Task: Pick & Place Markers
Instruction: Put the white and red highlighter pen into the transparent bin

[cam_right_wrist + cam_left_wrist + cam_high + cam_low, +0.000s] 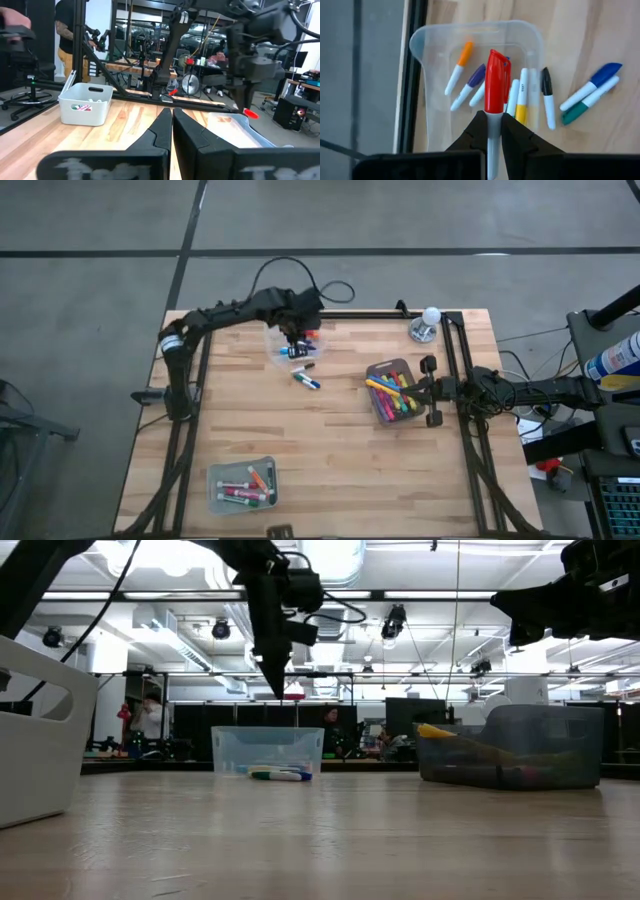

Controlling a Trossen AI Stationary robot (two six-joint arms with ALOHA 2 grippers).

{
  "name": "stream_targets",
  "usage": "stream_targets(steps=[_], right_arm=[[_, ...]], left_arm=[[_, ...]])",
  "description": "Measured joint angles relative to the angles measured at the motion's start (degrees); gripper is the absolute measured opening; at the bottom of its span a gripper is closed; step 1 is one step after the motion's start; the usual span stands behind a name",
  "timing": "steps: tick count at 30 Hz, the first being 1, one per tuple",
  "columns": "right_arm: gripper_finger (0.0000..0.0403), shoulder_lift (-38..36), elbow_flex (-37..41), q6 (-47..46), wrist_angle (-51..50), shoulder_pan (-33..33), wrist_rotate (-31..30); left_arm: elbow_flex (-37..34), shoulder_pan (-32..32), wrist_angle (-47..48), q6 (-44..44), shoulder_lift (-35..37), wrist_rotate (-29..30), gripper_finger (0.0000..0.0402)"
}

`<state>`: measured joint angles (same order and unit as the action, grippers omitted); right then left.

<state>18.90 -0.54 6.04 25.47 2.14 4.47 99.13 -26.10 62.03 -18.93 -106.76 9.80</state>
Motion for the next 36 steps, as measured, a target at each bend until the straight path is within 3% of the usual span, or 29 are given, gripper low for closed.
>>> stream_targets(steps=[8, 18, 27, 36], right_arm=[[0.0008, 0.0, 0.0, 0.1, 0.0, 0.0, 0.0], [0.0008, 0.0, 0.0, 0.0, 0.0, 0.0, 0.0], [0.0008, 0.0, 0.0, 0.0, 0.0, 0.0, 0.0], [0.0008, 0.0, 0.0, 0.0, 0.0, 0.0, 0.0]], left_arm=[[-0.2, -5.9, -1.6, 3.0, 0.0, -4.5, 0.0027], [-7.3, -6.3, -7.7, 4.0, 0.0, -8.8, 0.0027], [-16.1, -6.7, -14.8, 2.6, 0.0, -8.8, 0.0028], [-18.9, -6.8, -17.7, 2.3, 0.0, -8.9, 0.0028]])
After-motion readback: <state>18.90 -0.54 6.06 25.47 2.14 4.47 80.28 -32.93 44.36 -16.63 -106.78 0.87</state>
